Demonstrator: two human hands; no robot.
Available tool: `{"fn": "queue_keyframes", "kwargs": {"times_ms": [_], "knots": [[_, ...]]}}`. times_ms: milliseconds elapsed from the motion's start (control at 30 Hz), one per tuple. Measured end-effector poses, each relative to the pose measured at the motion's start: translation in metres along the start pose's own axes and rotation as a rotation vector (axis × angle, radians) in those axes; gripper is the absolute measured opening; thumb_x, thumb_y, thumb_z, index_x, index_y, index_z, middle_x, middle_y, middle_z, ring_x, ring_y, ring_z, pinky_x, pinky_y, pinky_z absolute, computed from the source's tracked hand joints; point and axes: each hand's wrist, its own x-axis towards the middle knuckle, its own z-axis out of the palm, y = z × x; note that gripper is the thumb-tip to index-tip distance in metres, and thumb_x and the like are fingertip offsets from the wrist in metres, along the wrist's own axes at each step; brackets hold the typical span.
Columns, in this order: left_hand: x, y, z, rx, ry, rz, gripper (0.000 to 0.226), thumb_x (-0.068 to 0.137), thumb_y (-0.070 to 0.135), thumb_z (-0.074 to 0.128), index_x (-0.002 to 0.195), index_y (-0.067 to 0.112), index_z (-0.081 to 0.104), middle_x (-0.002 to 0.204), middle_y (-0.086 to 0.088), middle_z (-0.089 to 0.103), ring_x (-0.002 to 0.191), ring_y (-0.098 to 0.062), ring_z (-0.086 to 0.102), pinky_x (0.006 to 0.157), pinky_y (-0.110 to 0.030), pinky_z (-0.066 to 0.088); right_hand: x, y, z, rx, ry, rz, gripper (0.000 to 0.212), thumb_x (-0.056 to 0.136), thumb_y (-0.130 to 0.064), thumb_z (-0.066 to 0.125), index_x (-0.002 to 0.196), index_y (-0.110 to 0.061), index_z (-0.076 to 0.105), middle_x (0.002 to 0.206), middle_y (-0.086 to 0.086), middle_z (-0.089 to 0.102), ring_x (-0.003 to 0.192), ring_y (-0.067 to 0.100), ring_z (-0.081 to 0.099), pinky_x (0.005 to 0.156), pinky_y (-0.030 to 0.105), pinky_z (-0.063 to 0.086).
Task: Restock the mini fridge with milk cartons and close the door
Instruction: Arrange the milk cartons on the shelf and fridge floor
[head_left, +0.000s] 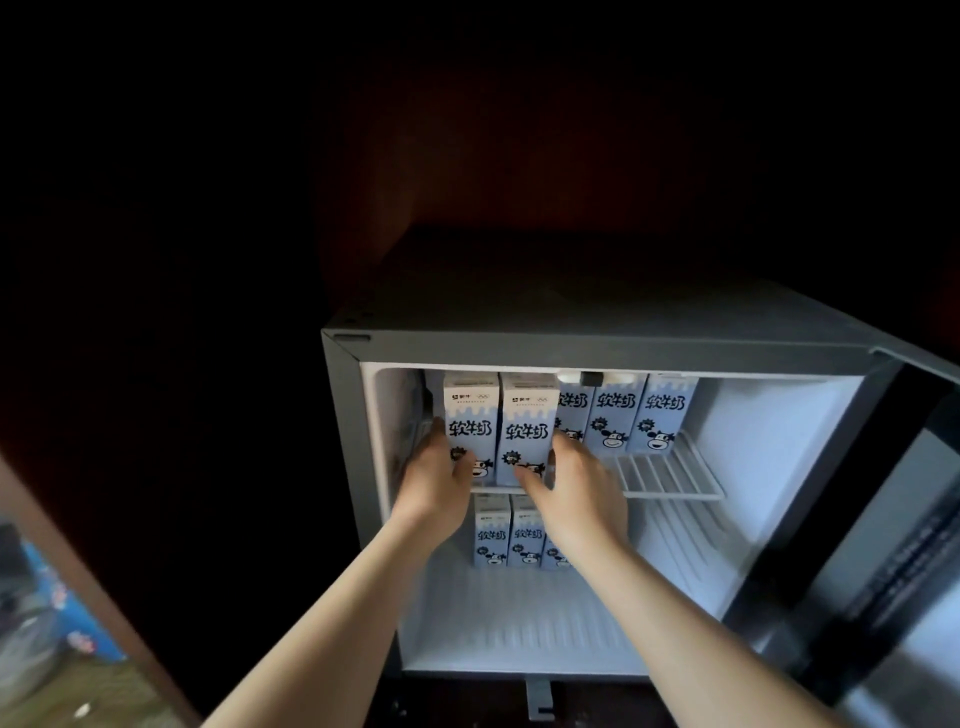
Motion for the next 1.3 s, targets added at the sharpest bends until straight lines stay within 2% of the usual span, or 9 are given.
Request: {"fn": "queue_keyframes", "kwargs": {"times_ms": [133, 500, 833, 967, 1067, 1100, 1167, 1233, 1300], "knots": [[0.002, -0.001, 0.001, -0.037, 0.006, -0.005, 0.031, 0.097, 0.014, 0.045, 0.127, 0.012, 0.049, 0.127, -0.005, 0.060, 0.117, -0.023, 0.056, 0.091, -0.025, 0.039, 0.000, 0.004, 0.006, -0.030, 0.038, -0.013, 0.031, 0.086, -0.044, 0.060, 0.089, -0.014, 0.054, 0.078, -0.002, 0.053, 0.084, 0.024, 0.059, 0.066, 0.036, 0.051], [0.007, -0.004, 0.004, 0.038, -0.011, -0.034, 0.035, 0.098, 0.014, 0.041, 0.133, 0.015, 0.043, 0.123, -0.007, 0.061, 0.111, -0.024, 0.057, 0.091, -0.028, 0.042, 0.008, 0.009, 0.021, -0.060, 0.150, -0.020, 0.039, 0.084, -0.047, 0.062, 0.085, -0.008, 0.063, 0.082, 0.006, 0.068, 0.080, 0.027, 0.061, 0.071, 0.035, 0.048], [0.000, 0.012, -0.011, 0.038, -0.156, -0.095, 0.037, 0.097, 0.032, 0.045, 0.128, 0.012, 0.046, 0.127, -0.006, 0.059, 0.112, -0.023, 0.057, 0.093, -0.033, 0.047, 0.000, 0.003, -0.006, -0.227, -0.100, 0.040, 0.055, 0.093, -0.056, 0.038, 0.123, -0.012, 0.051, 0.125, 0.004, 0.055, 0.119, 0.026, 0.046, 0.098, 0.038, 0.036], [-0.019, 0.030, -0.018, 0.054, -0.170, -0.083, 0.040, 0.098, 0.034, 0.042, 0.128, 0.009, 0.038, 0.100, 0.000, 0.057, 0.081, -0.012, 0.054, 0.068, -0.024, 0.044, -0.014, 0.002, -0.027, -0.211, -0.163, 0.034, 0.052, 0.092, -0.055, 0.042, 0.122, -0.013, 0.049, 0.116, 0.003, 0.059, 0.111, 0.026, 0.052, 0.090, 0.038, 0.046], [-0.041, 0.046, -0.024, 0.176, -0.236, -0.100, 0.047, 0.098, 0.039, 0.039, 0.131, 0.006, 0.034, 0.088, 0.002, 0.052, 0.065, -0.007, 0.047, 0.048, -0.017, 0.037, -0.027, 0.004, -0.048, -0.186, -0.270, 0.024, 0.040, 0.092, -0.053, 0.043, 0.102, -0.016, 0.055, 0.092, -0.001, 0.061, 0.082, 0.019, 0.056, 0.070, 0.033, 0.049], [-0.049, 0.053, -0.027, 0.228, -0.272, -0.109, 0.049, 0.099, 0.040, 0.038, 0.133, 0.004, 0.034, 0.095, -0.003, 0.054, 0.070, -0.011, 0.050, 0.048, -0.017, 0.037, -0.031, 0.005, -0.055, -0.174, -0.308, 0.021, 0.037, 0.093, -0.051, 0.044, 0.096, -0.017, 0.056, 0.083, -0.003, 0.058, 0.072, 0.017, 0.052, 0.064, 0.031, 0.046], [-0.065, 0.062, -0.031, 0.363, -0.347, -0.050, 0.048, 0.100, 0.036, 0.035, 0.132, 0.000, 0.039, 0.116, -0.014, 0.056, 0.090, -0.021, 0.054, 0.066, -0.024, 0.045, -0.042, 0.006, -0.072, -0.152, -0.366, 0.015, 0.036, 0.093, -0.050, 0.045, 0.089, -0.016, 0.057, 0.073, -0.004, 0.054, 0.061, 0.016, 0.047, 0.059, 0.030, 0.041], [-0.081, 0.070, -0.032, 0.482, -0.399, 0.078, 0.040, 0.100, 0.028, 0.035, 0.123, -0.002, 0.050, 0.123, -0.018, 0.057, 0.093, -0.022, 0.049, 0.086, -0.033, 0.043, -0.053, 0.009, -0.089, -0.159, -0.403, 0.002, 0.036, 0.092, -0.049, 0.047, 0.094, -0.015, 0.059, 0.079, -0.003, 0.060, 0.067, 0.018, 0.056, 0.065, 0.029, 0.046], [-0.098, 0.078, -0.031, 0.560, -0.479, 0.162, 0.035, 0.100, 0.023, 0.033, 0.112, 0.000, 0.057, 0.114, -0.017, 0.060, 0.085, -0.017, 0.046, 0.084, -0.032, 0.043, -0.067, 0.012, -0.107, -0.183, -0.434, 0.000, 0.035, 0.091, -0.048, 0.050, 0.103, -0.018, 0.060, 0.096, -0.002, 0.066, 0.083, 0.018, 0.063, 0.077, 0.032, 0.051]]}}
